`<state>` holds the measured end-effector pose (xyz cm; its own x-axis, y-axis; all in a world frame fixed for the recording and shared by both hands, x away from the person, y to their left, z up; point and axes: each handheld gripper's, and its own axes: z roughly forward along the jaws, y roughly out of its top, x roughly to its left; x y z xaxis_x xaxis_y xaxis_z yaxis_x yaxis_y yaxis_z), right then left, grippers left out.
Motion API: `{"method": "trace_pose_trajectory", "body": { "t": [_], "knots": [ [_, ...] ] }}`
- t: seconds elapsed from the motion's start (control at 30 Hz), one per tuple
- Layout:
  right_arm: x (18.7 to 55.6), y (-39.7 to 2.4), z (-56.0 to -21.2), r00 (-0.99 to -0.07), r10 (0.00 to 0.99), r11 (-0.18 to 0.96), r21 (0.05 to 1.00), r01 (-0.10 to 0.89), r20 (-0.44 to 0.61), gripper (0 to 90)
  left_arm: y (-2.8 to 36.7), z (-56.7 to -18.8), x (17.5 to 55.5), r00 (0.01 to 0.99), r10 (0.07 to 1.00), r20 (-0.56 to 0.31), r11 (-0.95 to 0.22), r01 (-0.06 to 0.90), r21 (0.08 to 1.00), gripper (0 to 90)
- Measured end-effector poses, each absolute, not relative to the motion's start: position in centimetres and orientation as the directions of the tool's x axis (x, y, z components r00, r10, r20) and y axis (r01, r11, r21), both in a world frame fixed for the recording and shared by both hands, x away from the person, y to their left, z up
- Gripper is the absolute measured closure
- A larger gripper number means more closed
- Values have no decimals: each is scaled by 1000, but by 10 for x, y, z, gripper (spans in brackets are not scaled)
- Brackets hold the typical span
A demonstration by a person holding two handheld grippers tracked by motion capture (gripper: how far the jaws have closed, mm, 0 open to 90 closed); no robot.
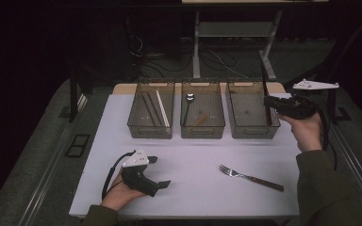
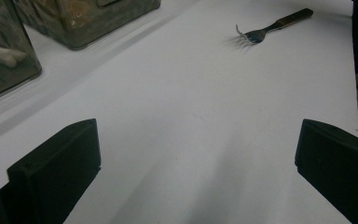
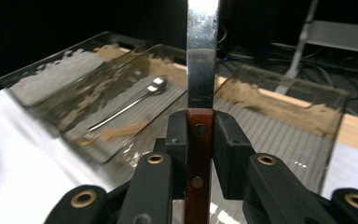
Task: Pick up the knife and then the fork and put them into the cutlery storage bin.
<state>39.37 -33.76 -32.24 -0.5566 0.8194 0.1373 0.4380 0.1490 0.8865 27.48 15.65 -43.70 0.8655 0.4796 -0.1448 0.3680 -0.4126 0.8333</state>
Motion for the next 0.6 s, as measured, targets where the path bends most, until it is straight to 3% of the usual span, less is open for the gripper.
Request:
{"method": "trace_pose_trajectory", "body": {
  "t": [0.6],
  "knots": [
    [438,-325,-361,-461,881,171,832,527,111,771,156,-437,275,868,474,-148,-409,366,836,0]
  ]
}}
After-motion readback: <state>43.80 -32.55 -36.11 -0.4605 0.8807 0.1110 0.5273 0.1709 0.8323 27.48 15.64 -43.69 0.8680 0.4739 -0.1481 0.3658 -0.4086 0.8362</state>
